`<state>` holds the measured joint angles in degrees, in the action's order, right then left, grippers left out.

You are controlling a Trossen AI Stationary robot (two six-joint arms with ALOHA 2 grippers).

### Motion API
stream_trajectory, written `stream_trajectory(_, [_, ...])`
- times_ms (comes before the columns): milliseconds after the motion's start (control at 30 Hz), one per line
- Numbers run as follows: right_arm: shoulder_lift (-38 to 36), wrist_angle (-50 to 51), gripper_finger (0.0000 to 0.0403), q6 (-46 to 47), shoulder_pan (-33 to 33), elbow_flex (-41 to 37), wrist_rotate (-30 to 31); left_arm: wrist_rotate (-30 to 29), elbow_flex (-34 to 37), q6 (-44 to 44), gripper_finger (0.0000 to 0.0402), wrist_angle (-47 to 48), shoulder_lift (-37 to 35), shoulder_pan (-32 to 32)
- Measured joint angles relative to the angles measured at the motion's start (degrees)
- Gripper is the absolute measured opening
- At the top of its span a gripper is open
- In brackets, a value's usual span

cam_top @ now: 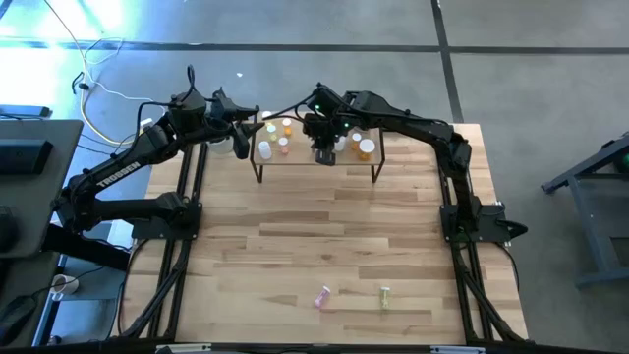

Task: Pick and place medicine bottles onto shelf by color
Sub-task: Put the small white pill bottle on the shelf, then put the small yellow pill bottle on the shelf

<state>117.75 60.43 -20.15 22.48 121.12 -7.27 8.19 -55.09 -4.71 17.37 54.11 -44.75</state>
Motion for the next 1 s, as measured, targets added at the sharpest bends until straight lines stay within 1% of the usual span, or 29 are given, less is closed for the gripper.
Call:
stream_trajectory(200, [0.0, 0.3, 0.0109, -0.9, -0.4, 0.0, 1.0, 0.0, 0.0, 0.0, 0.0193, 0.0, 0.0, 0.0])
stream_trajectory(433, [0.0, 0.2, 0.0129, 0.5, -0.4, 0.0, 1.0, 0.0, 0.0, 0.0, 0.0193, 0.1, 0.0, 0.0])
stream_trajectory(1000, [-0.1, -1.8, 0.0131, 1.7, -0.1, 0.0, 1.1, 0.0, 0.0, 0.0, 0.0193, 0.9, 0.0, 0.0])
